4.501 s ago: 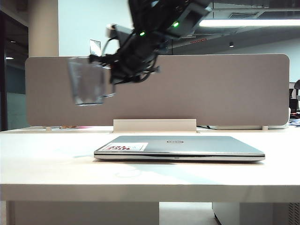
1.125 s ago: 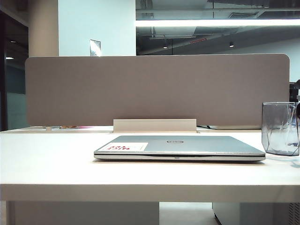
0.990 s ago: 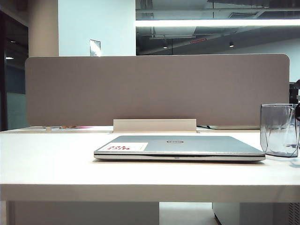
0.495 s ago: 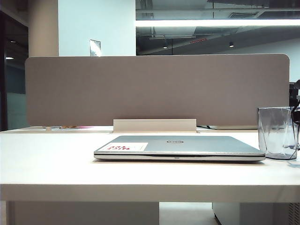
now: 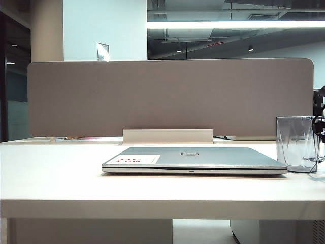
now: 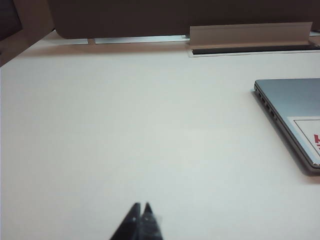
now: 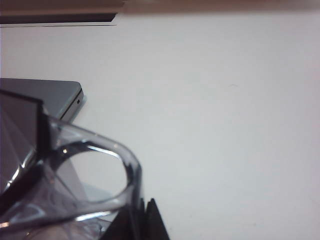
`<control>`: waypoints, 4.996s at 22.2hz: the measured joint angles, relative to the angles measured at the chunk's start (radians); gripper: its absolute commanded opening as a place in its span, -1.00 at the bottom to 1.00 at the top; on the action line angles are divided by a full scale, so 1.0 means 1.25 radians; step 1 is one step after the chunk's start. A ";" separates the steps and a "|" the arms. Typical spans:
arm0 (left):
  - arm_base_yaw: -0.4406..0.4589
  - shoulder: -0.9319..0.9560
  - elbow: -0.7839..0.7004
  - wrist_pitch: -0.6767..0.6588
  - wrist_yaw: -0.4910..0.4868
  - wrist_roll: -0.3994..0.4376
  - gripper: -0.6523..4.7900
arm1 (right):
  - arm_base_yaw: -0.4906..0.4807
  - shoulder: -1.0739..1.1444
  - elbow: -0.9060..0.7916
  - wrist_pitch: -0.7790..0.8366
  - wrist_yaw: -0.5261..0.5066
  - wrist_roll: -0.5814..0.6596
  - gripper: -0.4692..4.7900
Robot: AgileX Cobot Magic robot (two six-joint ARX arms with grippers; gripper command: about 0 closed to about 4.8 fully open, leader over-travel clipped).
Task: Pick up the water cup and place it on the right side of the laptop.
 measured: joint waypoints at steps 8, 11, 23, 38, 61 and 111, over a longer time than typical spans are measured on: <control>0.000 0.000 0.000 0.000 0.000 0.000 -0.77 | 0.000 0.000 0.000 0.000 0.000 -0.002 -0.57; 0.000 0.001 0.000 0.000 0.000 0.000 -0.77 | 0.000 0.000 0.000 0.000 0.001 -0.002 -0.56; 0.000 0.001 0.000 0.000 0.001 0.000 -0.77 | -0.001 -0.006 -0.005 0.003 0.000 0.003 -0.40; 0.000 0.000 0.000 -0.001 0.001 0.000 -0.77 | -0.001 -0.062 -0.045 -0.024 0.001 0.031 -0.37; 0.000 0.000 0.000 -0.019 0.000 0.000 -0.77 | -0.001 -0.602 -0.303 -0.074 -0.010 0.183 -0.86; 0.000 0.000 0.000 -0.019 0.002 0.000 -0.77 | 0.136 -1.400 -0.328 -0.859 0.029 0.251 -0.86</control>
